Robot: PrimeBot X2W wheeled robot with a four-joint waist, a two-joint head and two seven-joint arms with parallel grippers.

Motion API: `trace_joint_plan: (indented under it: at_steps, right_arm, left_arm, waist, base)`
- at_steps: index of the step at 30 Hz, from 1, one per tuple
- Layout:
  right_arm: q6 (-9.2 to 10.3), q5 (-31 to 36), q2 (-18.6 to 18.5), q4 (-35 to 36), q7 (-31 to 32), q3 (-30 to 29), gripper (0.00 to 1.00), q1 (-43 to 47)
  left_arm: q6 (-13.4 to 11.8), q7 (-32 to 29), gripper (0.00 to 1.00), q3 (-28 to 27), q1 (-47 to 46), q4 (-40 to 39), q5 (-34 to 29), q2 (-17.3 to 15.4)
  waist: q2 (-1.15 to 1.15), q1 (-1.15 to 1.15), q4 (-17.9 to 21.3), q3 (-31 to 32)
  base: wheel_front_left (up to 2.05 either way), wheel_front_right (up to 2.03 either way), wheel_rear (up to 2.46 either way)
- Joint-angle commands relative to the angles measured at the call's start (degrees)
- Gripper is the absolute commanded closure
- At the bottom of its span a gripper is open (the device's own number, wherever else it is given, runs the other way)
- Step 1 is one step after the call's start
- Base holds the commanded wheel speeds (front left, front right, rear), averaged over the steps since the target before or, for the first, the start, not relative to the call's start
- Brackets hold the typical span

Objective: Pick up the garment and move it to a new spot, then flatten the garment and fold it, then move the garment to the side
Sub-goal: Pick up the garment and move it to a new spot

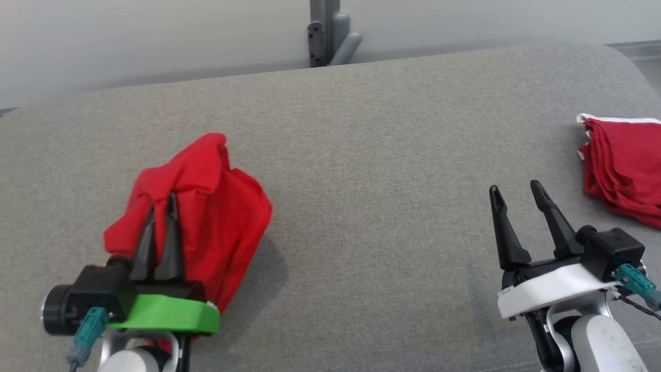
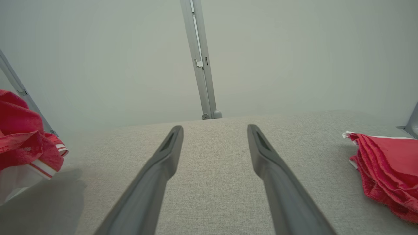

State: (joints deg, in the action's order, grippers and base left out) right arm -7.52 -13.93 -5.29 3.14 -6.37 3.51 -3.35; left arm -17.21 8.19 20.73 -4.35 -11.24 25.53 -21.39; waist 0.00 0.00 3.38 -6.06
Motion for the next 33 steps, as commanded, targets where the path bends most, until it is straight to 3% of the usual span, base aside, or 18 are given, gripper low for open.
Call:
trace_joint_plan:
  at_steps: [1, 12, 21, 22, 23, 24, 33]
  right_arm:
    - [0.06, -0.2, 0.1, 0.4, 0.0, 0.1, 0.00, -1.0]
    - [0.07, -1.8, 0.9, -1.0, -2.1, 1.1, 0.00, -4.0]
    - [0.06, -3.1, 1.8, -3.8, -4.8, 1.3, 0.00, -5.1]
    - [0.06, -3.1, 1.9, -4.2, -5.0, 1.0, 0.00, -5.1]
    - [0.06, -3.2, 2.0, -4.5, -5.2, 0.9, 0.00, -5.2]
    - [0.06, -3.2, 2.0, -4.8, -5.4, 0.8, 0.00, -5.3]
    - [0.06, -1.8, 1.3, -6.5, -5.4, 0.3, 0.00, -4.8]
  left_arm:
    - [0.7, 0.0, 1.00, 0.8, -2.4, 0.5, -0.6, 0.7]
    - [8.3, -1.2, 1.00, 9.7, -17.9, 14.5, -1.4, 8.3]
    - [12.5, -0.7, 1.00, 12.6, -22.5, 27.6, -0.2, 11.1]
    - [12.8, -0.3, 0.75, 12.8, -22.6, 28.3, -0.1, 11.3]
    - [13.2, 0.0, 0.43, 13.1, -22.6, 29.0, 0.0, 11.6]
    - [13.4, 0.4, 0.00, 13.4, -22.7, 29.5, -0.2, 11.8]
    - [13.5, 4.2, 0.00, 12.6, -20.2, 28.3, 1.0, 12.2]
  waist:
    - [0.00, 0.00, 4.5, -3.1]
    - [0.00, 0.00, 16.4, -11.3]
    - [0.00, 0.00, 19.6, -14.7]
    - [0.00, 0.00, 19.4, -14.7]
    - [0.00, 0.00, 19.0, -14.5]
    - [0.00, 0.00, 18.6, -14.2]
    - [0.00, 0.00, 12.8, -8.9]
  base:
    - [0.00, 0.00, 0.00]
    - [0.00, 0.00, 0.00]
    - [0.00, 0.00, 0.00]
    - [0.00, 0.00, 0.00]
    - [0.00, 0.00, 0.00]
    - [0.00, 0.00, 0.00]
    - [0.00, 0.00, 0.00]
